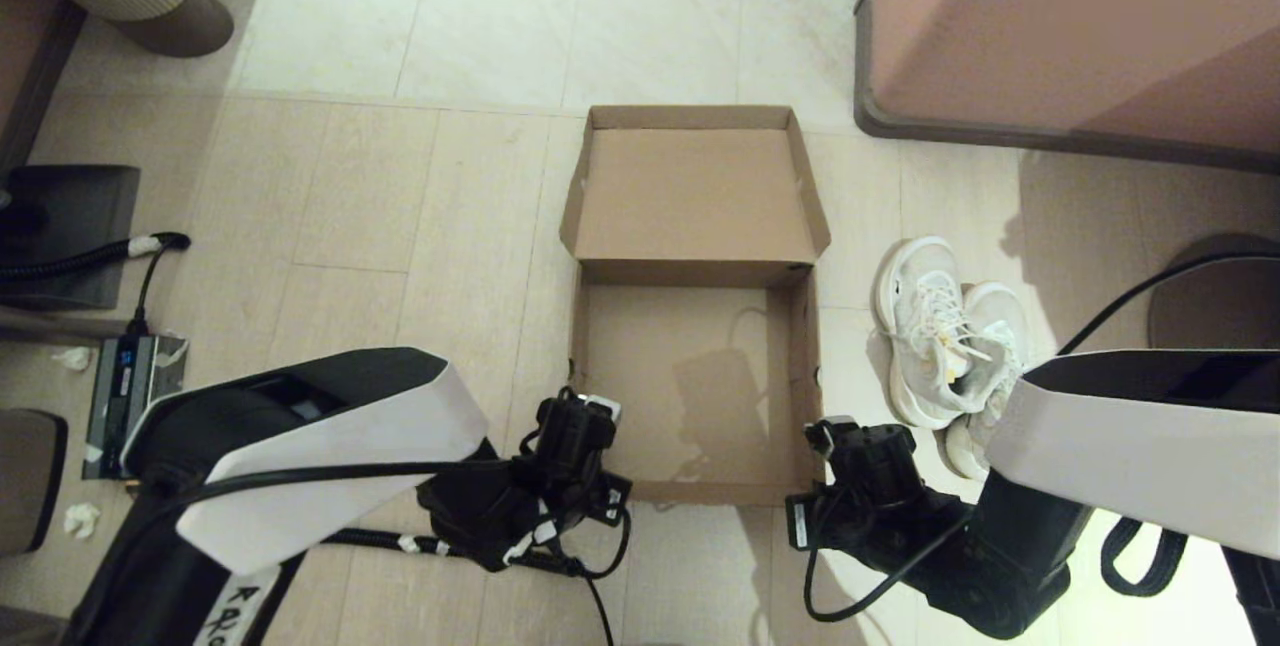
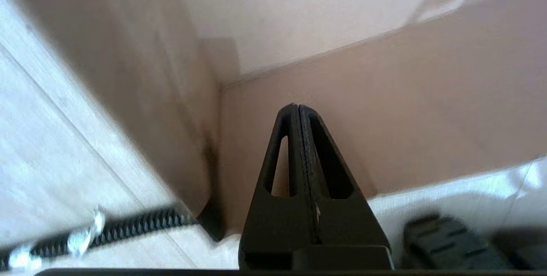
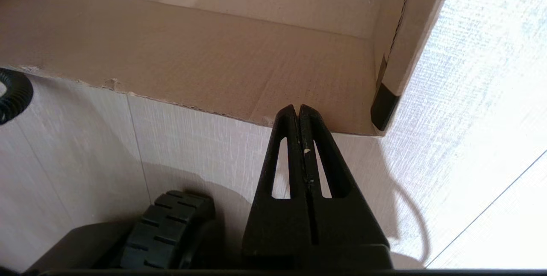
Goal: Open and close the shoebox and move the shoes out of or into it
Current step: Open the shoe box
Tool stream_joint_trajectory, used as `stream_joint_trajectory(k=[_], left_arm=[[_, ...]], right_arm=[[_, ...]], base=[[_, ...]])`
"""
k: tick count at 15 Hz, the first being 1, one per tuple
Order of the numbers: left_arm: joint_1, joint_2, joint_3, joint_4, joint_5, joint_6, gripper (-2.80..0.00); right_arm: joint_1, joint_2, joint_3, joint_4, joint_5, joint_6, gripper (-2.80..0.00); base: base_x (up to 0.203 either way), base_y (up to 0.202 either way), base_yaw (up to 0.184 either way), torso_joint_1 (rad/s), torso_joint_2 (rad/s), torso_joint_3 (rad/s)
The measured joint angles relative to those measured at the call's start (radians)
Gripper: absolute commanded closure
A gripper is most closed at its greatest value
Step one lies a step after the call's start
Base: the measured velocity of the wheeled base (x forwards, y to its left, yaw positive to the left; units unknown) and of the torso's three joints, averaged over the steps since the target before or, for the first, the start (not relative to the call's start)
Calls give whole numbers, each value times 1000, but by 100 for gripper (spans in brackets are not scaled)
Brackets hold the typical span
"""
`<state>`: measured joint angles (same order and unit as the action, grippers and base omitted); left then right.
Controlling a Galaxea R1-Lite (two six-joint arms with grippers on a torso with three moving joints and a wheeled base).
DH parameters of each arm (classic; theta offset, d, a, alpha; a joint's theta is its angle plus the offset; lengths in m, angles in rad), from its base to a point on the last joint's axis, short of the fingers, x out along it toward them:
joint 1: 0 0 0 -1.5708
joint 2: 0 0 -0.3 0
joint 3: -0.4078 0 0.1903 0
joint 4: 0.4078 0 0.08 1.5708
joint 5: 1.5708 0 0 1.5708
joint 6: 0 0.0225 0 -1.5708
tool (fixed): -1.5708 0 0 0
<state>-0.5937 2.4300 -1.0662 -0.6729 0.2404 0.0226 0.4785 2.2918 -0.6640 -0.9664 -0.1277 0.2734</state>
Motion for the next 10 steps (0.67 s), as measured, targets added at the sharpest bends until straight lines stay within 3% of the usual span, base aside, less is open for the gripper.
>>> stream_joint_trajectory(k=[3, 10], left_arm=[[-25, -6, 60, -62, 4, -1, 0], [-58, -157, 96, -65, 21, -13, 0]], right_arm=[[1, -7, 38, -46, -1, 0, 0], [-1, -183, 70, -47, -27, -5, 0]], base=[[0, 0, 0, 0, 0, 0], [0, 0, 0, 0, 0, 0]])
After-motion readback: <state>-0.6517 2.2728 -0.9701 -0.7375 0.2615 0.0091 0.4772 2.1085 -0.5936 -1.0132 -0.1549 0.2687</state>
